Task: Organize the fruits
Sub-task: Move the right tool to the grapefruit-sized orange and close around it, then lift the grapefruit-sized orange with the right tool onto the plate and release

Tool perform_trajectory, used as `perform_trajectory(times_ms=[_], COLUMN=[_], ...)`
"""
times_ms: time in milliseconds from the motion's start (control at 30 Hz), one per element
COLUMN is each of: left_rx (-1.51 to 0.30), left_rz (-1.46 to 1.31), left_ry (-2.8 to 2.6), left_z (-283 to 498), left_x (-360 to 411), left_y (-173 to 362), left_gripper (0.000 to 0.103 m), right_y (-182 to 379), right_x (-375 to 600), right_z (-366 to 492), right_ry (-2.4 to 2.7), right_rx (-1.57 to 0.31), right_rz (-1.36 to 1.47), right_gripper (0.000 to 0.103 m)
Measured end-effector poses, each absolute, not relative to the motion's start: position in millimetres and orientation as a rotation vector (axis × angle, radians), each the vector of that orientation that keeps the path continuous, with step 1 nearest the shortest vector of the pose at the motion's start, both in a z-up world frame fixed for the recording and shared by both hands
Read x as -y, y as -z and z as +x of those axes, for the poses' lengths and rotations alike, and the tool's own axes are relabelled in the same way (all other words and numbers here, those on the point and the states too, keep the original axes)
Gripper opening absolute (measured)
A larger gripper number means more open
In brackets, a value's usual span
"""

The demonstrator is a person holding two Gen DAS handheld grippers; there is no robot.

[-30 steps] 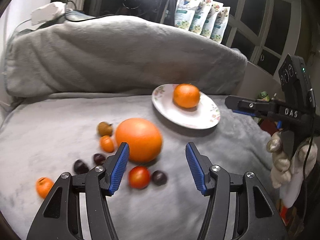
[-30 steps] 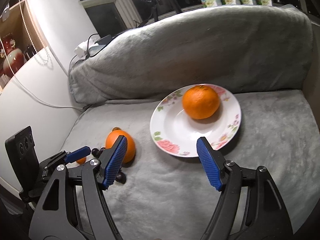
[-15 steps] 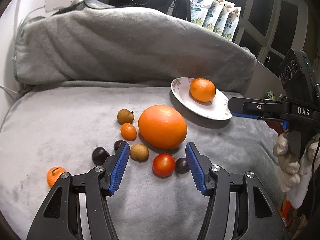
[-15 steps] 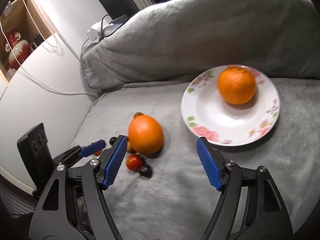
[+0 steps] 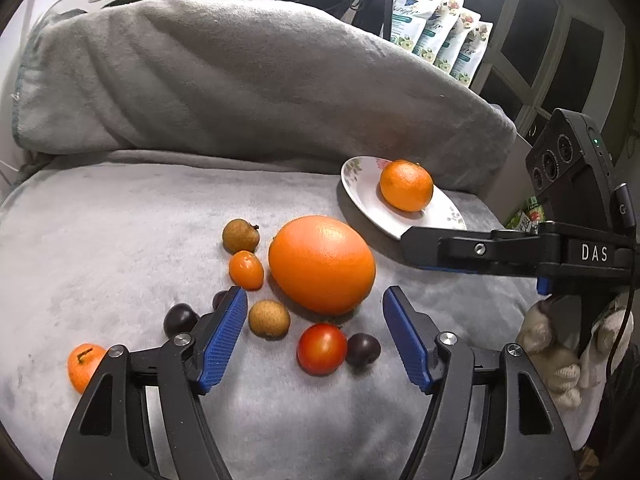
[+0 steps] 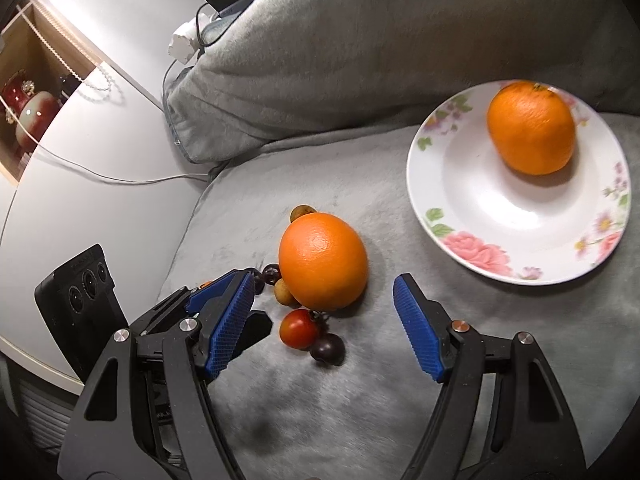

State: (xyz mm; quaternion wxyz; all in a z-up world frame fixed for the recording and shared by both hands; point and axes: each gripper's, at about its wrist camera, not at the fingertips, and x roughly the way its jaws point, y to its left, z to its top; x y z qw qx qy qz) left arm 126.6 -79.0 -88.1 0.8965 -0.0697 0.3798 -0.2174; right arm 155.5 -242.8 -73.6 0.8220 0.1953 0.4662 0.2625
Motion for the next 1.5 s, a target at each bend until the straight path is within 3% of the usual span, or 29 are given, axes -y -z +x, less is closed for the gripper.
perform_trajectory(times_ms=[1033,1167,1500], left_rx=[-0.83,-0.831,-0.827], left_rz=[-0.135,-0.128,-0.115], left_ry=[0.525,0.529,0.516], left_z=[149,150,150], left_x=[99,101,100], left_y=[104,106,107], left_gripper=[0.07,0.07,0.064], right_y=[95,97,97], right_x=[216,216,214], right_z=[193,194,195], right_ry=[-0.566,-0.575,-0.571], right_rx=[-1.082,-1.097,-1.106], right_rz=[0.465,0.478,0.467], right_gripper=[0.075,0.067,0.065])
